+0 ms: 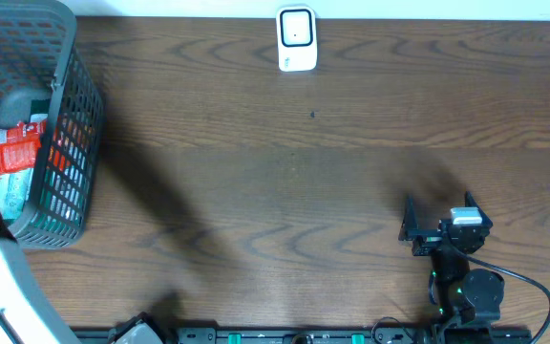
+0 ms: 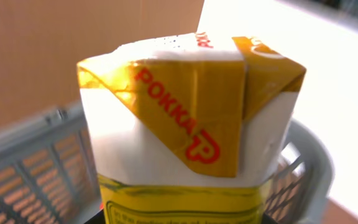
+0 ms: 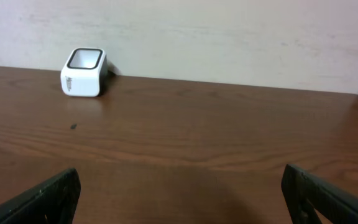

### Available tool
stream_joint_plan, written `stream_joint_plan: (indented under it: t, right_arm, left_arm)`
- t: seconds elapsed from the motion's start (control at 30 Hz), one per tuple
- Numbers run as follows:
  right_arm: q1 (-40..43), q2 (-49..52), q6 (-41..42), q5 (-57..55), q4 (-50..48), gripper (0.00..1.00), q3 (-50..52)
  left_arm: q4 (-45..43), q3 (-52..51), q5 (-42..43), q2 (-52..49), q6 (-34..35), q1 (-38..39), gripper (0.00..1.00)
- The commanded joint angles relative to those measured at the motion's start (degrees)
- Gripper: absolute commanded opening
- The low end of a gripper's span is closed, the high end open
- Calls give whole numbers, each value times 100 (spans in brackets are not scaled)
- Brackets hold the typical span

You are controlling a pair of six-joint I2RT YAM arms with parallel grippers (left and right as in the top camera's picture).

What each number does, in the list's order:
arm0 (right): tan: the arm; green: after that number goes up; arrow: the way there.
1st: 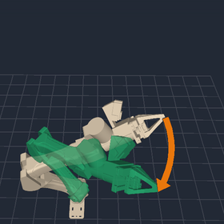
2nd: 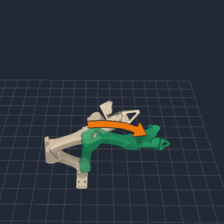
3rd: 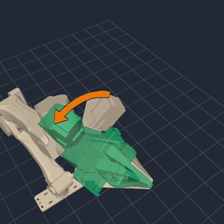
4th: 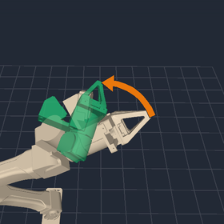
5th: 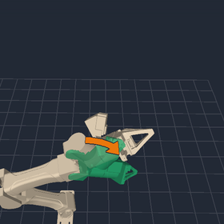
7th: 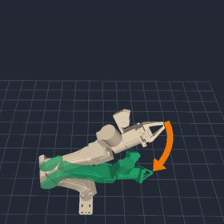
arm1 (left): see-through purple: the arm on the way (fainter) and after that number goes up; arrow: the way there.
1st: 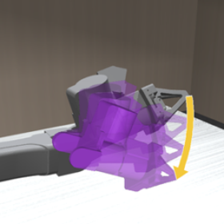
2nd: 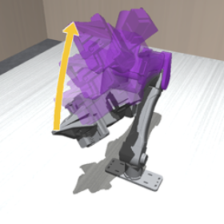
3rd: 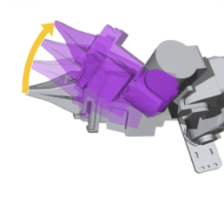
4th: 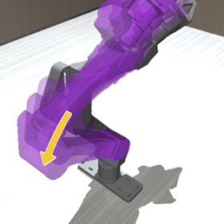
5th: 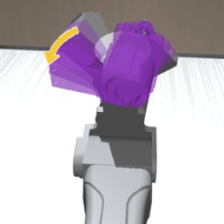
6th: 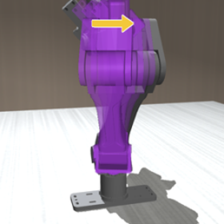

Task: Scan the item barcode
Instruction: 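Lift the carton out and set it upright on the table centre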

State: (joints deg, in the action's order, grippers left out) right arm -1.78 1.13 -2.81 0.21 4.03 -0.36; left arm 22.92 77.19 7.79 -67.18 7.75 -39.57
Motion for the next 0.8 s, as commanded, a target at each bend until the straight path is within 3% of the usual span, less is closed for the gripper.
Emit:
stream_joint_plan:
  t: [0.0, 0.2, 0.4, 0.53, 0.77]
  right_arm:
    - [24, 2, -50, -33, 20, 99, 4]
    - [24, 2, -50, -33, 20, 99, 4]
    - [24, 2, -50, -33, 20, 99, 4]
    - [24, 2, -50, -33, 20, 99, 4]
    - [24, 2, -50, -33, 17, 99, 4]
  left_arm:
    - [-225, 170, 85, 605, 511, 256, 34]
    - [74, 170, 597, 903, 568, 1305, 34]
    - [975, 168, 321, 568, 848, 3322, 34]
    - [1910, 168, -608, -479, 1259, 5088, 34]
    - [1615, 168, -741, -2876, 1661, 6738, 34]
